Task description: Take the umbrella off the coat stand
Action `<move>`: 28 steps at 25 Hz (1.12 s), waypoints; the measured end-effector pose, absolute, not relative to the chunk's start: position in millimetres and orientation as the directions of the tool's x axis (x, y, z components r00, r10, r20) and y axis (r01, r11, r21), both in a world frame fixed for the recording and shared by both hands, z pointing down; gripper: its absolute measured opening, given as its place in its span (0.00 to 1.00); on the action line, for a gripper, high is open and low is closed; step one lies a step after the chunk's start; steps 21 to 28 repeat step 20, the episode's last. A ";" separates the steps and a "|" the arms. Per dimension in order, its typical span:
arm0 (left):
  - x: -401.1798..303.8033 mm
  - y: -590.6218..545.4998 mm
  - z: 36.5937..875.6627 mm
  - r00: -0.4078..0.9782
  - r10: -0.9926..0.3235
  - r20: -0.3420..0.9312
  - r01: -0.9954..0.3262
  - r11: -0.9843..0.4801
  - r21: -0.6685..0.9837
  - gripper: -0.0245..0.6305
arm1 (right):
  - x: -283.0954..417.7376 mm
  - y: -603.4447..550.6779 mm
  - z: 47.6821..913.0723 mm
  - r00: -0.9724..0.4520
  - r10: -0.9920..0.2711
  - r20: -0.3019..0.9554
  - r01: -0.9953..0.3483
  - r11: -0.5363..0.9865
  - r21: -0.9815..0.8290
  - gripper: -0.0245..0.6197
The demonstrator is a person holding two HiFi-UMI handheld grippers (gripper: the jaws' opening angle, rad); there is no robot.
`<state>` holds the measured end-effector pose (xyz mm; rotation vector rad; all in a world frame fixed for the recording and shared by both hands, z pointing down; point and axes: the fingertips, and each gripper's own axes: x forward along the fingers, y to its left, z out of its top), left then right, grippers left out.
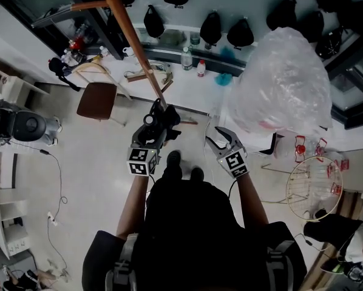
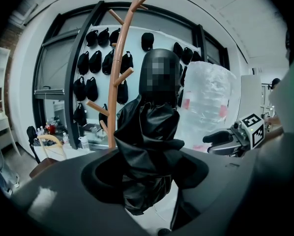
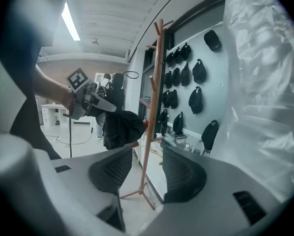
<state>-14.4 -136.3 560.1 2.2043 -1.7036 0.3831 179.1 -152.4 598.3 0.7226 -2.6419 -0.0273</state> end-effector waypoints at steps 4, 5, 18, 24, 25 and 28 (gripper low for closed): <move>-10.1 -130.2 563.7 0.229 -0.882 0.411 -0.973 -0.208 0.096 0.43 | 185.7 -153.6 601.4 -0.791 -0.478 0.381 -0.472 0.874 0.117 0.34; -8.8 -129.1 564.1 0.224 -0.883 0.412 -0.974 -0.203 0.097 0.43 | 187.2 -153.9 602.3 -0.792 -0.474 0.385 -0.468 0.876 0.117 0.34; -0.7 -121.3 568.2 0.191 -0.885 0.423 -0.981 -0.165 0.099 0.43 | 184.8 -162.8 607.9 -0.804 -0.429 0.412 -0.419 0.900 0.118 0.34; -1.8 -120.7 567.7 0.187 -0.887 0.423 -0.982 -0.159 0.101 0.43 | 183.5 -163.8 607.2 -0.806 -0.426 0.411 -0.417 0.901 0.117 0.34; -1.8 -120.7 567.7 0.187 -0.887 0.423 -0.982 -0.159 0.101 0.43 | 183.5 -163.8 607.2 -0.806 -0.426 0.411 -0.417 0.901 0.117 0.34; -1.8 -120.7 567.7 0.187 -0.887 0.423 -0.982 -0.159 0.101 0.43 | 183.5 -163.8 607.2 -0.806 -0.426 0.411 -0.417 0.901 0.117 0.34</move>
